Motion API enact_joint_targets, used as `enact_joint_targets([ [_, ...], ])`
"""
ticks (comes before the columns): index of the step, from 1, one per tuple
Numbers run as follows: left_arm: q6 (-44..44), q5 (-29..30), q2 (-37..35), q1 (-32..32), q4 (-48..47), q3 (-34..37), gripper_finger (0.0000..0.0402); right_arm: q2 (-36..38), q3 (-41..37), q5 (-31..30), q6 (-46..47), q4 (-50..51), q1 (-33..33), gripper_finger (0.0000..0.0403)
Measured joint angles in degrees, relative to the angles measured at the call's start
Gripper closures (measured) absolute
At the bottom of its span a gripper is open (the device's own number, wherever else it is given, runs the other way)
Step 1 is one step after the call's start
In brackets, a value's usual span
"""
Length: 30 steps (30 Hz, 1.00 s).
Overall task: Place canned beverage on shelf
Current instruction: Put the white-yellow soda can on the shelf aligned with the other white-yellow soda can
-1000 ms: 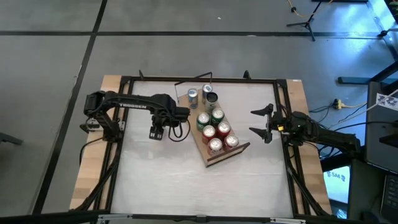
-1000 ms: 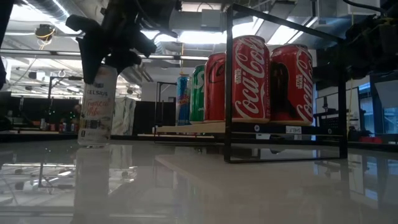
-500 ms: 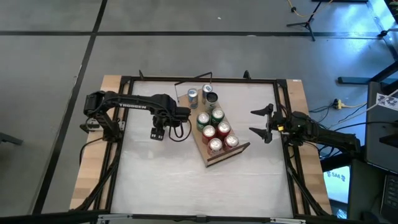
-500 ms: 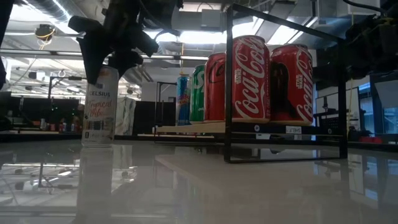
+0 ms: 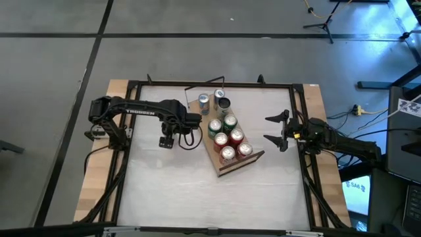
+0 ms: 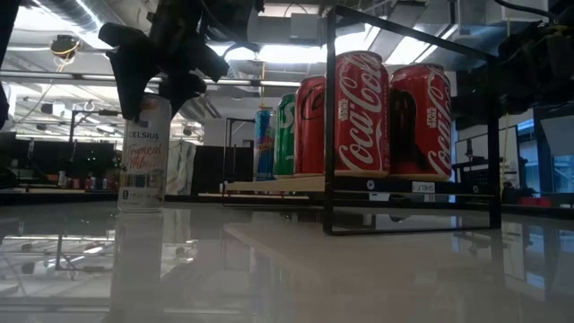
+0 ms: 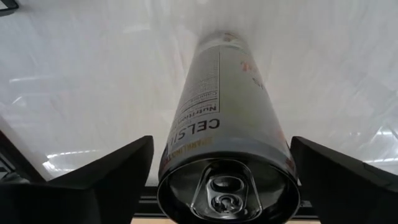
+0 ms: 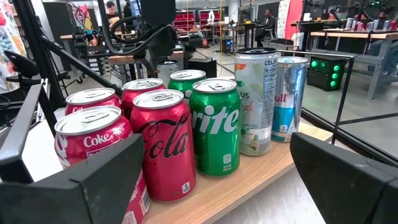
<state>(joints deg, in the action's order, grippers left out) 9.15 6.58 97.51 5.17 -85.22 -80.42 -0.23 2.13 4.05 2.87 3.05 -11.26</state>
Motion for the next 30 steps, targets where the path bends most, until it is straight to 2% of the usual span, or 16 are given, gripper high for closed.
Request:
enact_joint_targets([
  [8,-0.05,0.32,0.00,0.00,-0.01,0.00,0.0004,0.00,0.01,0.00,0.01,0.02,0.01,0.0004],
  [15,-5.72,5.12,0.00,0.25,-1.63,0.00,0.0004,0.00,0.00,0.01,0.02,0.00,-0.01,0.0004],
  [26,-4.56,-0.88,-0.13,0.28,-4.36,0.00,0.0005,0.00,0.00,0.01,0.02,0.01,0.01,0.0004],
  [30,-4.73,-1.93,-2.23,0.28,-4.42,-0.24,0.0005,0.00,0.00,0.01,0.00,0.01,0.00,0.0004],
])
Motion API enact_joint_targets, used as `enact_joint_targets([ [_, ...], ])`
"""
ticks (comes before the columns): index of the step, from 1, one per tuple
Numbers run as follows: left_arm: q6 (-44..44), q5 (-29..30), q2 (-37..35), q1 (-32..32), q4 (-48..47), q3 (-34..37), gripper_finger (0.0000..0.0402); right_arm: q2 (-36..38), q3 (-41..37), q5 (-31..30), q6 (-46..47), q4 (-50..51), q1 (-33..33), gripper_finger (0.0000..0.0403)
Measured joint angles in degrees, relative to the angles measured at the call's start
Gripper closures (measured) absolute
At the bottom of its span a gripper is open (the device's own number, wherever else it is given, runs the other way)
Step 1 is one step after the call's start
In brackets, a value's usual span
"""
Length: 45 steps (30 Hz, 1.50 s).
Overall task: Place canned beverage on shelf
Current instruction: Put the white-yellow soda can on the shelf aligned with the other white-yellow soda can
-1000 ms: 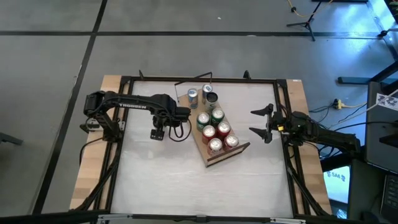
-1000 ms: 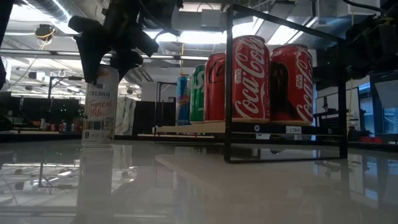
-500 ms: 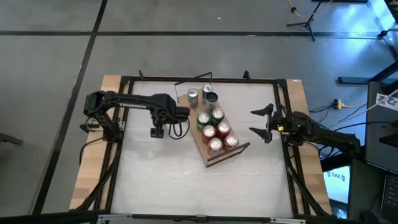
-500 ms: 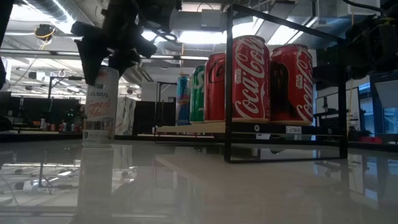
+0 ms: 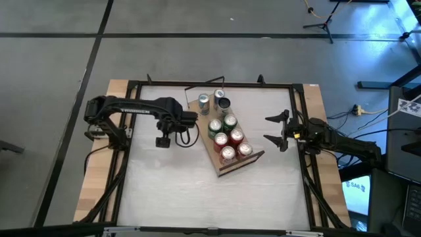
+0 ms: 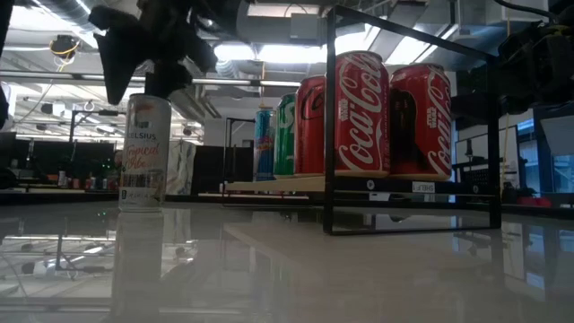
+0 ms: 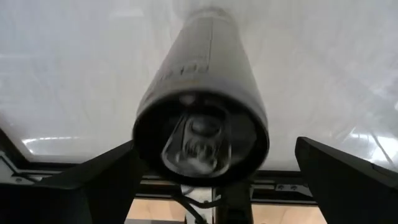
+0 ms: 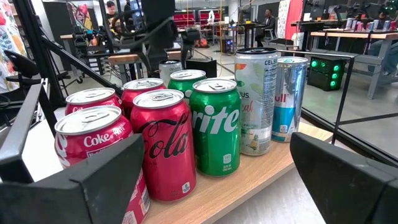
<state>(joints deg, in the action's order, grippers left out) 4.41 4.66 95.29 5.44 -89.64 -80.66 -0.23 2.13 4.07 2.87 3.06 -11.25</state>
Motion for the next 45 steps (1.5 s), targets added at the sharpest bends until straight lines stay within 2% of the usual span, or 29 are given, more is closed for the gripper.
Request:
enact_joint_targets([
  [12,-5.52,0.34,-12.05,0.01,-0.14,-0.75,0.0005,-0.02,0.00,-0.01,0.01,0.00,0.01,0.0004],
  [17,-9.10,0.36,-20.05,0.01,7.67,0.39,0.0005,0.00,0.00,-0.01,0.02,0.00,-0.01,0.0004],
  [21,-11.05,0.38,-27.88,0.01,18.12,4.97,0.0005,-0.02,0.00,-0.01,0.00,0.01,-0.01,0.0004],
  [32,-16.06,0.58,-46.75,-0.01,26.89,20.59,0.0005,-0.02,0.00,-0.01,0.01,0.00,0.00,0.0004],
  [38,-16.51,-0.23,-54.57,-0.01,36.45,30.00,0.0005,0.00,0.00,-0.01,0.02,0.01,0.00,0.0004],
  [45,-16.42,-4.29,-61.25,0.00,47.51,40.29,0.0005,0.00,0.00,-0.01,0.00,0.01,0.00,0.0004],
])
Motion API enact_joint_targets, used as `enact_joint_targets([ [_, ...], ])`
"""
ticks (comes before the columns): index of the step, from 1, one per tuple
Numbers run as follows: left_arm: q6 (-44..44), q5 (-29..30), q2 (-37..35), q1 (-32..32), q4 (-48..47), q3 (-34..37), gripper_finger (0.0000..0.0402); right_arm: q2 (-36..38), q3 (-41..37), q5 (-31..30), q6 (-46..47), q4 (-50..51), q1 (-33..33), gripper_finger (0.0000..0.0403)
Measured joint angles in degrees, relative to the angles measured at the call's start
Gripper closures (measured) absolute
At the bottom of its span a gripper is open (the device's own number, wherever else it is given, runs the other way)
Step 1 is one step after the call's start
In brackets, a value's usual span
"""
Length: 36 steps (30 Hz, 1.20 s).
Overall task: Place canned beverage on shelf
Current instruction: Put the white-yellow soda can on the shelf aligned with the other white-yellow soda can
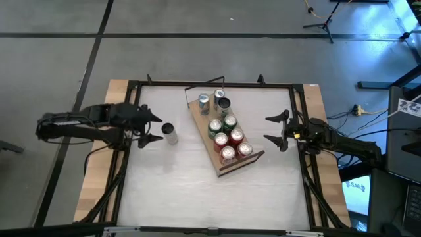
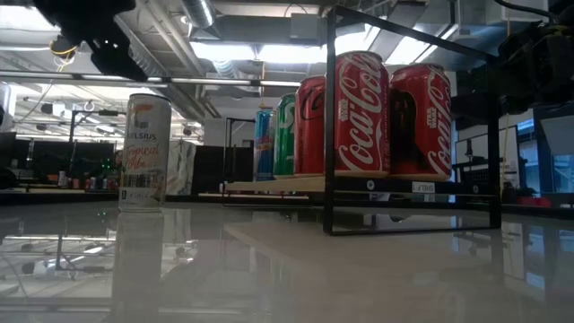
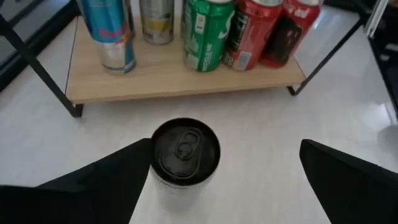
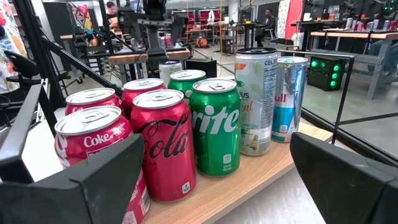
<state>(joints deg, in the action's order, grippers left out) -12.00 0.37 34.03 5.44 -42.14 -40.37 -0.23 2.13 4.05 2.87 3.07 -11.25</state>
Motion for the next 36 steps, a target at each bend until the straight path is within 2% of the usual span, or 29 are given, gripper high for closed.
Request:
enact_joint_targets([
  [13,-1.46,0.58,-11.36,-0.01,11.90,12.86,0.0005,0.00,0.00,0.00,0.00,0.00,-0.02,0.0004],
  [29,-4.42,1.65,-11.96,-0.01,9.24,16.67,0.0005,0.00,0.01,0.00,0.01,-0.02,-0.01,0.0004],
  [36,-6.31,1.65,-11.88,0.01,14.92,21.83,0.0005,-0.01,0.00,0.02,0.02,-0.01,-0.02,0.0004],
])
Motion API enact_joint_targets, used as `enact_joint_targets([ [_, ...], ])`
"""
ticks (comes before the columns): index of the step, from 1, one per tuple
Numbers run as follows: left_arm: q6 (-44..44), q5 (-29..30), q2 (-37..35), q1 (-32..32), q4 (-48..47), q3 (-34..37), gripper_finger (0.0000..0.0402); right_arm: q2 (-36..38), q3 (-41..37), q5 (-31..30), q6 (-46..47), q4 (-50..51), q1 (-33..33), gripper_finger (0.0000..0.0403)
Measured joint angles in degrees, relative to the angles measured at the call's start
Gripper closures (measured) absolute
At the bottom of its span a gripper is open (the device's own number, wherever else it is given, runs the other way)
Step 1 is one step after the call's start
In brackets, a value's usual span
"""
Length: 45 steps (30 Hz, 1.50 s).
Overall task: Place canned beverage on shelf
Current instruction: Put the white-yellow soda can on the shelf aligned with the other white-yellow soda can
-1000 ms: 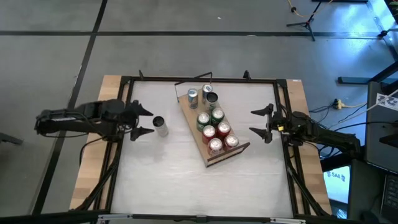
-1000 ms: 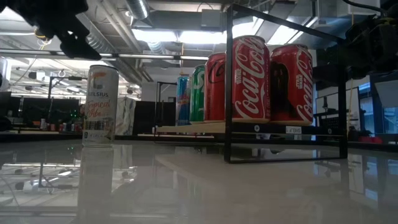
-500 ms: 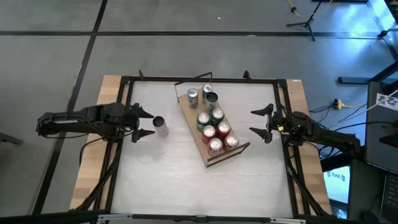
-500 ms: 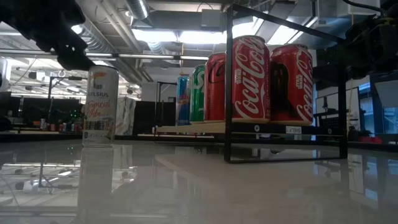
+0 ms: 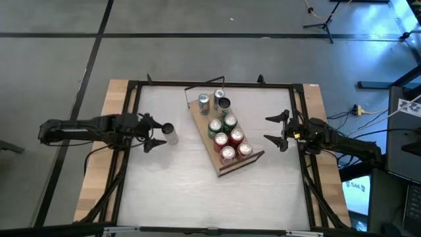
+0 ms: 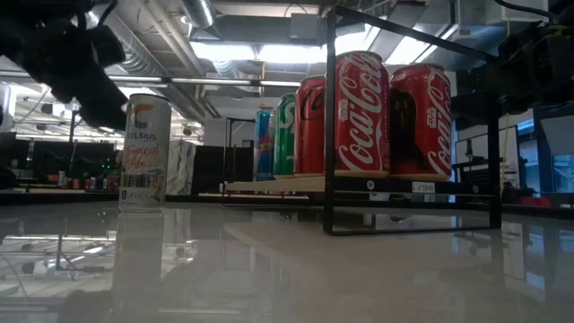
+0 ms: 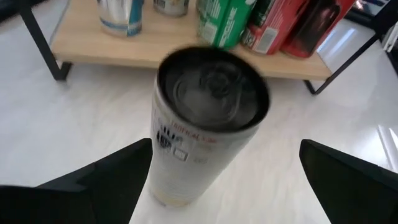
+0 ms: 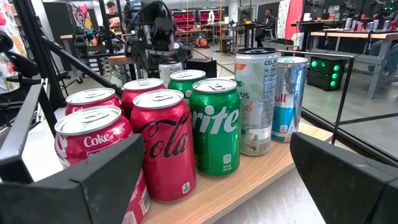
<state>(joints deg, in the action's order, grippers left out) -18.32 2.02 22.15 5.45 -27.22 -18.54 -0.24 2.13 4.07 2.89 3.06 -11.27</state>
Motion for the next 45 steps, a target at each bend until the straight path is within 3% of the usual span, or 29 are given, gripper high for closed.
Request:
enact_joint_targets([
  [13,-0.75,0.15,0.00,0.00,14.11,8.48,0.0005,-0.01,0.00,-0.01,-0.02,0.01,0.00,0.0004],
  [27,1.28,1.88,0.10,-0.02,16.52,11.10,0.0005,-0.01,0.00,0.01,-0.02,-0.01,0.02,0.0004],
  [45,3.92,3.36,10.99,-0.02,27.90,11.10,0.0005,0.01,0.00,-0.02,-0.02,0.01,0.02,0.0004],
])
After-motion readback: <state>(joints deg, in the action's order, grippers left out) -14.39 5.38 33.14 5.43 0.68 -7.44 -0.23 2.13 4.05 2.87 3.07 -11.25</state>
